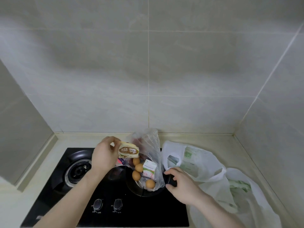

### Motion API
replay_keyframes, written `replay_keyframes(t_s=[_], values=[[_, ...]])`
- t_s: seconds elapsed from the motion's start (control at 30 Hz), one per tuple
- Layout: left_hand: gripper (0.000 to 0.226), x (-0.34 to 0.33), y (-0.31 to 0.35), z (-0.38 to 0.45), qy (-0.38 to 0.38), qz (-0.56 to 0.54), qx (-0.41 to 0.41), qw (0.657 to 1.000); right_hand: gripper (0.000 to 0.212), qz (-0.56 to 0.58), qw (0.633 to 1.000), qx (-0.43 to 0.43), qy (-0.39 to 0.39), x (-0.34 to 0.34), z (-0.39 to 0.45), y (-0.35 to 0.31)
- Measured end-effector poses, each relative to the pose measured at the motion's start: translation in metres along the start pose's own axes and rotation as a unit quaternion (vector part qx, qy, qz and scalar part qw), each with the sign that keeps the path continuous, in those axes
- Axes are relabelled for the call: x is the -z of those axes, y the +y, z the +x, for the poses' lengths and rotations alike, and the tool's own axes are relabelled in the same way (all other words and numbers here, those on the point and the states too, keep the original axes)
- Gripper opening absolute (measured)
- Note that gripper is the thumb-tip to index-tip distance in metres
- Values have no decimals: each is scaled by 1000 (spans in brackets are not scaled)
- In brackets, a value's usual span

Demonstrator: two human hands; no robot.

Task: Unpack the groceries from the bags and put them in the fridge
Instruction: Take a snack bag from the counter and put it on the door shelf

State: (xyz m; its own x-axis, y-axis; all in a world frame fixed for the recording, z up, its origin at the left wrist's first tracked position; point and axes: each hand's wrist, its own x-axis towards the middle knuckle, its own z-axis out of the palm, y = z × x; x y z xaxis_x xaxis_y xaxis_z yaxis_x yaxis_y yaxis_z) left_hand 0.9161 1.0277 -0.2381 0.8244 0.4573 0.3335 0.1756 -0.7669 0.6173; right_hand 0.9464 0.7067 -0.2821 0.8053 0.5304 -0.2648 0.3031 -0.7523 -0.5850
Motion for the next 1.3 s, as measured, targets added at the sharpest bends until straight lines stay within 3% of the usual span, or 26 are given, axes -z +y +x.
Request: replay_keyframes(t_s=[0.47, 0.6, 0.77, 1.03, 1.3], values=[[16, 87, -8, -97, 9, -42, 109, 993, 63, -162, 987, 6, 10, -51, 115, -44], [16, 90, -4, -105, 10, -57, 123, 991, 47, -213, 977, -20, 17, -55, 120, -43], [14, 93, 3, -107, 15, -52, 132, 990, 44, -229, 973, -11, 19, -50, 118, -39], [15, 97, 15, -110, 9, -62, 129, 990, 42, -71, 990, 20, 123, -11, 73, -51], [12, 89, 34, -115, -42, -90, 83, 992, 38, 137, 974, 41, 174, 29, -17, -62]])
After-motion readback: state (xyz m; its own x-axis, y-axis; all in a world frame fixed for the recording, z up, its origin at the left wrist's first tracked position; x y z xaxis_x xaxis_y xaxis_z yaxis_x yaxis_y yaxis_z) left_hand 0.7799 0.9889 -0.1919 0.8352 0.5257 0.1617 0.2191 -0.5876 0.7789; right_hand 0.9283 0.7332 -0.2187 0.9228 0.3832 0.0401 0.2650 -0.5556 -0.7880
